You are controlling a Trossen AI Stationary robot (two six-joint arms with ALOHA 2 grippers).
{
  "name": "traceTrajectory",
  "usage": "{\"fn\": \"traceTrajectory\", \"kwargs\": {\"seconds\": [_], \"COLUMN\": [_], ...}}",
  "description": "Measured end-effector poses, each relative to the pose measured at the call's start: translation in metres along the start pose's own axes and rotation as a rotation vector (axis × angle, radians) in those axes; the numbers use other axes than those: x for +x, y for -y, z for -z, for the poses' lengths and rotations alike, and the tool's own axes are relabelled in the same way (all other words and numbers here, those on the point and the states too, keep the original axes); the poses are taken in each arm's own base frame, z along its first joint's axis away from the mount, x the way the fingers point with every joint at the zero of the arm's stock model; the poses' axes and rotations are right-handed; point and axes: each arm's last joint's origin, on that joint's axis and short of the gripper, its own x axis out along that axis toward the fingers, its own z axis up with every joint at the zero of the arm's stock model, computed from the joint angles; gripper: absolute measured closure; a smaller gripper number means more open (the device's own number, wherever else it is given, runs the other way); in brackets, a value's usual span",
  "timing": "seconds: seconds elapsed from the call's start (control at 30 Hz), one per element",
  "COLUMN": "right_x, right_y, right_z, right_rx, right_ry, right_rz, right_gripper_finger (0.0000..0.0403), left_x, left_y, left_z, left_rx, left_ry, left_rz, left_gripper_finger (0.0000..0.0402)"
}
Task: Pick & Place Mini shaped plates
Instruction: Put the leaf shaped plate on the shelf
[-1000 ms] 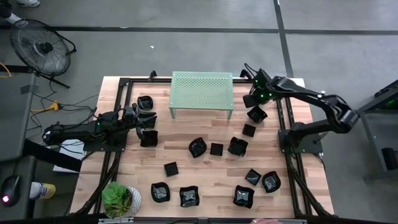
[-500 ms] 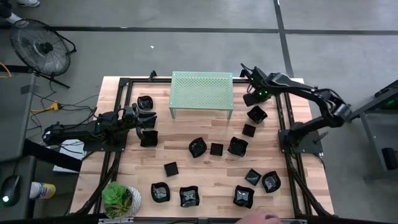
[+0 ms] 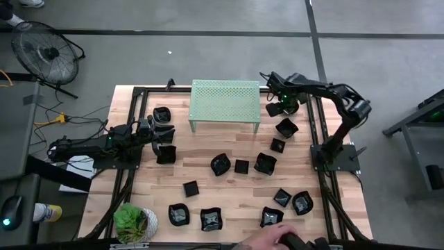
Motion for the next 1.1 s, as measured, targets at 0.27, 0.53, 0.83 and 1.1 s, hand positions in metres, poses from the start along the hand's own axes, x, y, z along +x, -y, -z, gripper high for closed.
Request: {"fn": "traceTrajectory", "kwargs": {"seconds": [0.27, 0.53, 0.83, 1.1], "right_x": [0.013, 0.024, 0.03, 0.031], "right_y": [0.007, 0.011, 0.014, 0.016], "right_z": [-0.008, -0.014, -0.018, -0.018], "right_rx": [-0.013, -0.067, -0.088, -0.101], "right_ry": [-0.02, -0.033, -0.043, -0.05], "right_rz": [0.038, 0.041, 0.025, 0.002], "right_gripper_finger": [0.0248, 0.0247, 0.0256, 0.0261], "left_x": [0.0, 0.0, 0.0, 0.0], "left_y": [0.0, 0.0, 0.0, 0.0], "left_z": [0.0, 0.0, 0.0, 0.0], "left_rx": [0.0, 0.0, 0.0, 0.0], "left_ry": [0.0, 0.0, 0.0, 0.0], "left_rz": [0.0, 0.0, 0.0, 0.0], "left_gripper_finger": [0.0316, 0.0316, 0.0316, 0.0316]}}
